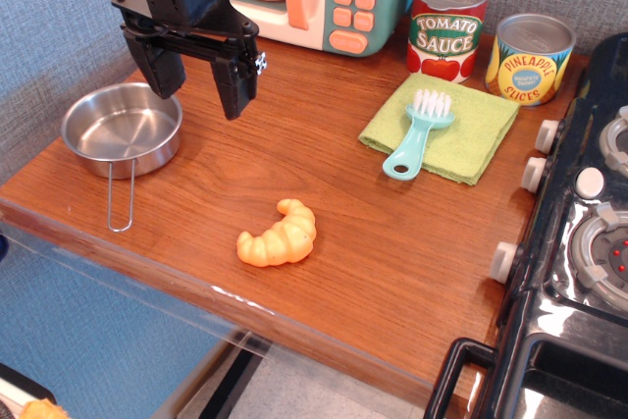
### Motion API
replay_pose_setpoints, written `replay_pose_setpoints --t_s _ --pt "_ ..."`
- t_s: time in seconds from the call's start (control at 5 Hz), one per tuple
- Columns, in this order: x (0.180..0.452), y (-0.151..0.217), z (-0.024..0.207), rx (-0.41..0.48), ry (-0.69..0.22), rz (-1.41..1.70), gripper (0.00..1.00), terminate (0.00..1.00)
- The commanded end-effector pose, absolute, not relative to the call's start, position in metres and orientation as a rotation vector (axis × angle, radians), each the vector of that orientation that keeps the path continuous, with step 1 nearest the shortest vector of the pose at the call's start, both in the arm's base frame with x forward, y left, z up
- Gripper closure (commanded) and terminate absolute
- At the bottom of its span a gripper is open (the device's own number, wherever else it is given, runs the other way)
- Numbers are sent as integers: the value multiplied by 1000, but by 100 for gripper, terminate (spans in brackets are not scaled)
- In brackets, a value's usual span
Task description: Place the brush in front of the microwave oven.
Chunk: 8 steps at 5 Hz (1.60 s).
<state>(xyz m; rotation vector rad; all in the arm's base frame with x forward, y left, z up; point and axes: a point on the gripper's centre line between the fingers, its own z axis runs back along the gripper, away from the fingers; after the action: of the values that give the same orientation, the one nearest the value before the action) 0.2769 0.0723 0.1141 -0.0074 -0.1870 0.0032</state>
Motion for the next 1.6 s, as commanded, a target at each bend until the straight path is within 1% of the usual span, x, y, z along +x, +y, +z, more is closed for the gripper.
replay_pose_setpoints --t_s 0.0,0.2,0.6,0.8,1.0,1.2,1.4 --pt "277 72 114 -7 -187 3 0 0" --pt "295 46 102 -5 -177 -55 0 0" --pt "347 -13 81 52 -169 -168 0 0" --pt "369 -30 75 60 -178 -171 0 0" --pt "388 -34 69 53 -175 -139 0 0" --pt "397 -31 61 39 -164 -94 0 0" --pt "400 -32 58 30 -157 -79 0 0"
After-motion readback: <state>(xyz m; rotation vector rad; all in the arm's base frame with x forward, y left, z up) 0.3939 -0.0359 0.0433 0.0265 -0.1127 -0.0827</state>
